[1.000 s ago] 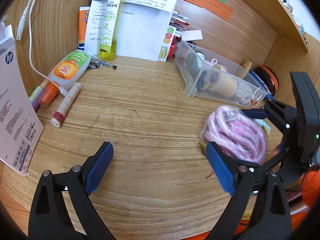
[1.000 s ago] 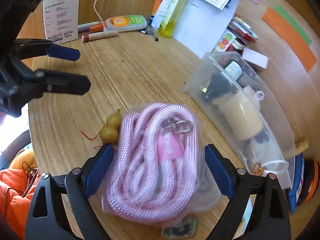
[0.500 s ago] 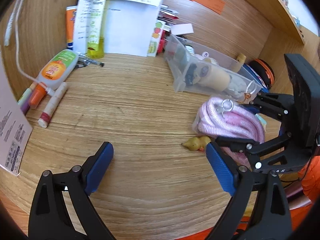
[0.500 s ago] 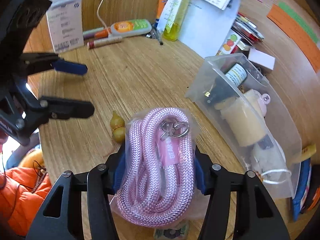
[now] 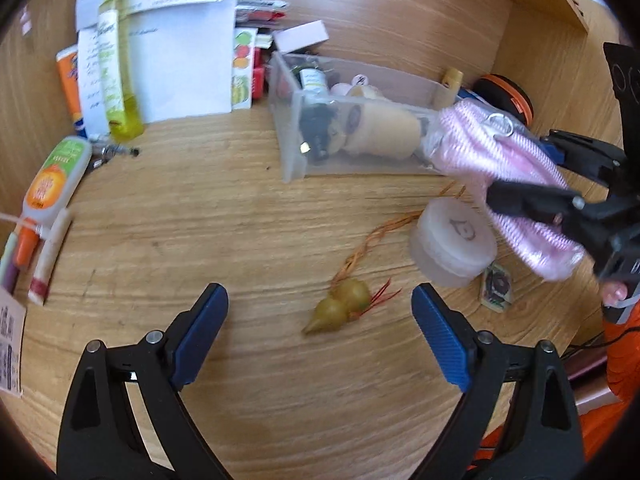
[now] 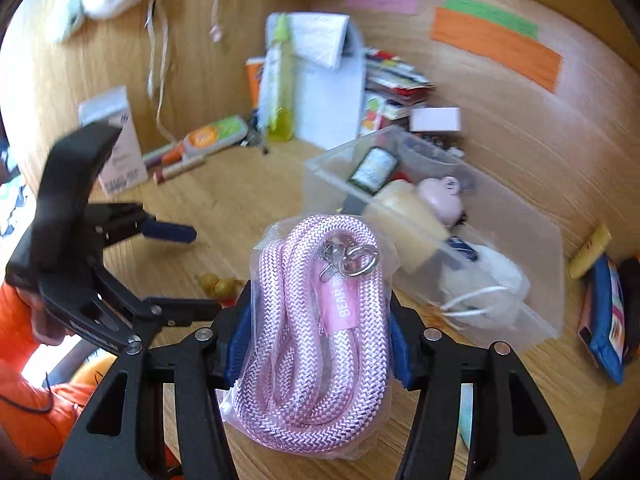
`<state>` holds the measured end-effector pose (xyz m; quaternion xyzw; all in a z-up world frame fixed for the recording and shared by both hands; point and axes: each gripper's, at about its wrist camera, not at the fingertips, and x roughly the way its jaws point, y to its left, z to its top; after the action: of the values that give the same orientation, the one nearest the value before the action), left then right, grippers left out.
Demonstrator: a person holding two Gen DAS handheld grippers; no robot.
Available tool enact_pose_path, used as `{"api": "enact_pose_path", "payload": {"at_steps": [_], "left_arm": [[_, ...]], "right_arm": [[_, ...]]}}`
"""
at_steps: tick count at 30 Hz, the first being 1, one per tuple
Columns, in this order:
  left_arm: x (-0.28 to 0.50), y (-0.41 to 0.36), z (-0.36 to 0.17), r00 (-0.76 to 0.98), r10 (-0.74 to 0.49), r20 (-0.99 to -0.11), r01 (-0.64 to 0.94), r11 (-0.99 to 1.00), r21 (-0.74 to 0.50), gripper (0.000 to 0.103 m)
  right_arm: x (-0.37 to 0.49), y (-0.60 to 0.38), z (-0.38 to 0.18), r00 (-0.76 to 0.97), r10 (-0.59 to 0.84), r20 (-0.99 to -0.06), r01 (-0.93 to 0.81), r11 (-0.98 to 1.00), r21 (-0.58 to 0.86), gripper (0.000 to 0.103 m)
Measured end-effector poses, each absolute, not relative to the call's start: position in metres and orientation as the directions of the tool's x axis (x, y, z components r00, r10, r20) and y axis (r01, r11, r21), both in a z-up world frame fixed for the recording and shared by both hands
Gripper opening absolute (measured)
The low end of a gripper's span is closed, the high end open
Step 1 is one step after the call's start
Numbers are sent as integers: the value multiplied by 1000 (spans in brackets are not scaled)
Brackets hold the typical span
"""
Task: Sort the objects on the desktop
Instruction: 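Grasp pink rope bag with right gripper while left gripper grasps small yellow gourd, then lift yellow gourd with left gripper while right gripper carries pink rope bag toward bin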
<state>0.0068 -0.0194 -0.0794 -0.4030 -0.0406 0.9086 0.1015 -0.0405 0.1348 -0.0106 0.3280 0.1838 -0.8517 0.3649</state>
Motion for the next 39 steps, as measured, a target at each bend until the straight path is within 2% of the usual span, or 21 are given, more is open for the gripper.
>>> {"api": "enact_pose_path", "payload": {"at_steps": [3, 5, 8, 9, 11, 12, 20, 25, 39], "left_arm": [[5, -11, -77, -654, 214, -726, -175, -976, -131, 73], [3, -7, -77, -648, 215, -731, -187, -975, -121, 66], [3, -1, -81, -630, 206, -748, -208, -974, -94, 50], [3, 1, -82, -626, 205, -752, -210, -973, -90, 42], [4, 3, -83, -634, 183, -752, -204, -977, -66, 37], [5, 3, -83, -638, 173, -750, -200, -978, -55, 30], [4, -11, -80, -658, 173, -733, -146, -984, -101, 29], [0, -17, -61, -703, 186, -686, -132, -983, -131, 29], [-24, -5, 0, -793, 273, -544, -221, -962, -161, 29]], "right_arm": [[-41, 147, -5, -540, -510, -669, 722, -689, -57, 52], [-42, 155, -3, -550, -517, -656, 711, -702, -42, 52], [-45, 163, 0, -552, -534, -641, 701, -713, -9, 52], [-45, 165, 0, -555, -535, -637, 696, -718, -3, 52], [-45, 169, 1, -556, -540, -631, 690, -723, 10, 52], [-45, 171, 1, -557, -543, -628, 688, -725, 16, 52], [-55, 188, 9, -587, -550, -594, 651, -757, 58, 52], [-62, 199, 17, -615, -544, -571, 624, -778, 69, 52], [-78, 223, 37, -666, -527, -528, 569, -816, 96, 52]]}}
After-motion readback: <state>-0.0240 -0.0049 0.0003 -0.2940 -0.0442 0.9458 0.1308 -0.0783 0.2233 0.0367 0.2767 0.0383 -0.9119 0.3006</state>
